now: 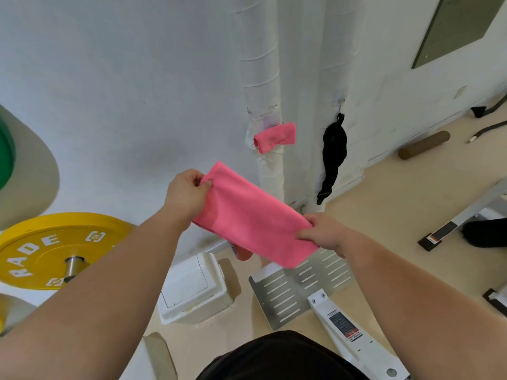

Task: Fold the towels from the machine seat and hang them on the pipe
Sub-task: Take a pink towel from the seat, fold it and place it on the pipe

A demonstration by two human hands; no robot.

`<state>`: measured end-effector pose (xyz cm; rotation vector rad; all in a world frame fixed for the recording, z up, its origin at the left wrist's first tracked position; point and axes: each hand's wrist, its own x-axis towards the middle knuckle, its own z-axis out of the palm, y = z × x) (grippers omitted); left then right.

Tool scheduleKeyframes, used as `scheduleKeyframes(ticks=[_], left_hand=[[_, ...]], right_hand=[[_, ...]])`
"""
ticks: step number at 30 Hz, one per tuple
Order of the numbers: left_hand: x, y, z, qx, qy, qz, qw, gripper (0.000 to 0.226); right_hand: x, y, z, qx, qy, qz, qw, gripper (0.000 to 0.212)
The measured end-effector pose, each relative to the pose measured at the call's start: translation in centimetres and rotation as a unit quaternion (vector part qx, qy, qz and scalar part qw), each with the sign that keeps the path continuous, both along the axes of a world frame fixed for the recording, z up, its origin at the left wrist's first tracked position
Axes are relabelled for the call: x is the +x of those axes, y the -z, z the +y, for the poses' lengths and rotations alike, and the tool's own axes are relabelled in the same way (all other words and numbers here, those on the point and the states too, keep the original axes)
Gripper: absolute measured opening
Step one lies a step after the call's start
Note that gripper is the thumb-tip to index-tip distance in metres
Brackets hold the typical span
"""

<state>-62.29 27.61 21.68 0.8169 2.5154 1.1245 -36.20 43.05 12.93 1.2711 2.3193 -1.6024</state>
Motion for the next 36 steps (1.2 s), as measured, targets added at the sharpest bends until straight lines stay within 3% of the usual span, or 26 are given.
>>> scheduleKeyframes(ticks=[5,8,15,20,28,32,36], left_hand=[[-0.7,2.6,-2.6,0.006,-0.053,-0.076,0.996,0.015],[0.4,3.3,-3.3,0.021,-0.05,-0.098,0.994,0.016],[5.8,2.7,-2.3,0.064,0.022,-0.046,0.997,0.006],[9.2,2.2,-1.4,0.056,0.035,-0.023,0.998,0.007],[11.5,1.5,-1.0,0.058,0.049,-0.033,0.997,0.01],[11.5,1.7,-1.2,0.079,0.055,-0.091,0.991,0.007],[11.7,2.0,-1.6,0.092,0.07,-0.122,0.986,0.03]], right_hand=[[1.8,0.3,0.5,-0.121,0.143,0.098,0.977,0.009],[1.8,-0.1,0.2,-0.134,0.217,0.168,0.952,0.008],[-2.0,-2.5,-2.5,-0.136,0.282,0.201,0.928,0.012],[-4.5,-4.2,-4.8,-0.135,0.283,0.216,0.925,0.018],[-6.2,-5.9,-7.3,-0.153,0.269,0.251,0.917,0.01],[-6.0,-7.0,-8.2,-0.207,0.253,0.288,0.9,0.018],[-5.9,-7.6,-8.5,-0.234,0.241,0.316,0.887,0.03]])
